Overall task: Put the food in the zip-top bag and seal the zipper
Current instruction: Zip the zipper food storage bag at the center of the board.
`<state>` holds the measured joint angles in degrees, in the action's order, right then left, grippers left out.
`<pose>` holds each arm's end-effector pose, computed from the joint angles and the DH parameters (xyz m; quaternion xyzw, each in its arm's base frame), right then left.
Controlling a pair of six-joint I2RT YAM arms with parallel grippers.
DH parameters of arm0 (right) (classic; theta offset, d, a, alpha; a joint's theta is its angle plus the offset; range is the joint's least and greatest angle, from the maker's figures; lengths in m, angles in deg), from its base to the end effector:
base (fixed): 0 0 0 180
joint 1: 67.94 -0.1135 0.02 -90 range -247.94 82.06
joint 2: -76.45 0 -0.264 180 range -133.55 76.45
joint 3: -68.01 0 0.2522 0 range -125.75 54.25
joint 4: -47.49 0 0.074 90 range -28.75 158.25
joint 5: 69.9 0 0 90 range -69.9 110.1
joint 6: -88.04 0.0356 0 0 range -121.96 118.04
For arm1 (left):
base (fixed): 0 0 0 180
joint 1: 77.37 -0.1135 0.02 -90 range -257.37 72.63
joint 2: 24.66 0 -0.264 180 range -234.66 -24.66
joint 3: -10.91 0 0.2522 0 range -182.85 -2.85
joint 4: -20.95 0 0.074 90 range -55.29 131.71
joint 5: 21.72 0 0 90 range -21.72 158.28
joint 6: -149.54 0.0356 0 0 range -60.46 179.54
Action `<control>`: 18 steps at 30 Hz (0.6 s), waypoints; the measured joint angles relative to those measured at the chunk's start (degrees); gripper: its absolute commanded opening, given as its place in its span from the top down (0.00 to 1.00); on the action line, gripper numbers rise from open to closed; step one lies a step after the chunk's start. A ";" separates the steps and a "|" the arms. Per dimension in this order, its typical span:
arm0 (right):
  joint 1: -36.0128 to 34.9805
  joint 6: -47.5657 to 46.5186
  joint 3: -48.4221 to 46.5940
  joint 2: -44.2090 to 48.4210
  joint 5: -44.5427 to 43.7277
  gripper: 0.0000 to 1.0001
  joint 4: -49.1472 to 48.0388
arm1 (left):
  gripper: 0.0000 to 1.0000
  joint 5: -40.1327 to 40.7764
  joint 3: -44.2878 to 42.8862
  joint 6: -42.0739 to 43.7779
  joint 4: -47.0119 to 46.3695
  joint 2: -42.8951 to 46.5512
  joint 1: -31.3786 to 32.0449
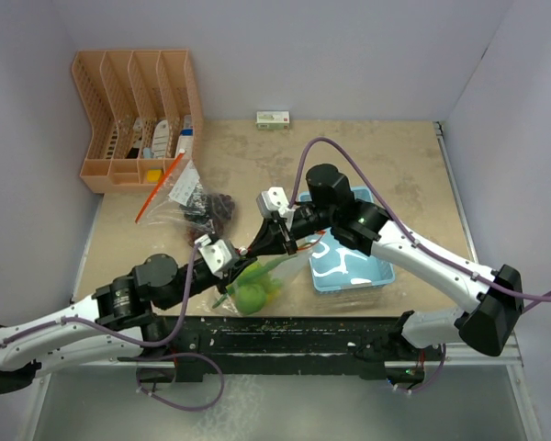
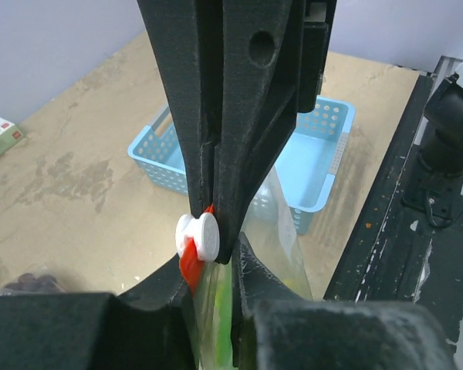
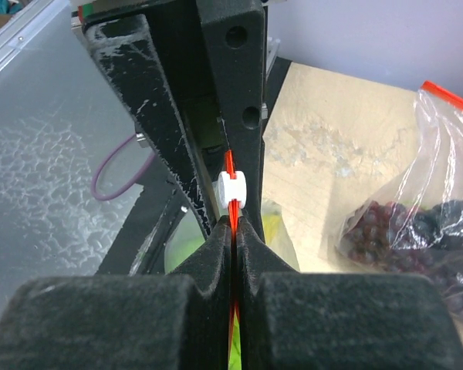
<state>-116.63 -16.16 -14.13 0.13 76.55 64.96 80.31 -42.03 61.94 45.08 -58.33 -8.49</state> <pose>0.1759 0.2451 0.3767 -0.6112 0.4269 0.5152 0.4229 0.0598 -0.1343 0.3339 0.3691 0.6365 -0.3042 0.6050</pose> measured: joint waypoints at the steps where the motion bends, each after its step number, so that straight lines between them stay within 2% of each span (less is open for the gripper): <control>1: -0.04 -0.39 -0.09 0.00 0.28 1.00 -0.07 | 1.00 -0.02 0.28 -0.17 -0.02 0.61 0.00; 8: -0.74 -1.51 -0.17 0.28 1.36 1.00 -0.81 | 1.00 -1.01 1.40 -1.18 -0.50 3.10 0.15; 13: -0.74 -1.49 -0.17 0.28 1.11 0.95 -0.68 | 1.00 -0.85 1.38 -1.75 -0.44 2.78 0.15; 15: -0.74 -1.49 -0.17 0.28 1.03 0.86 -0.70 | 1.00 -0.68 1.33 -1.92 -0.31 2.78 0.15; 16: -0.74 -1.46 -0.17 0.31 1.01 0.78 -0.72 | 1.00 -0.50 1.16 -2.01 -0.04 2.78 0.15; 17: -0.76 -1.46 -0.17 0.31 0.90 0.67 -0.76 | 1.00 -0.37 1.01 -2.19 0.22 2.84 0.15; 18: -0.76 -1.38 -0.17 0.33 0.66 0.62 -0.79 | 1.00 -0.07 0.85 -2.27 0.39 2.99 0.15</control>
<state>-117.39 -17.54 -14.31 0.46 77.20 64.17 80.24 -41.18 59.66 45.48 -55.33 -8.33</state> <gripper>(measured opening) 0.171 0.098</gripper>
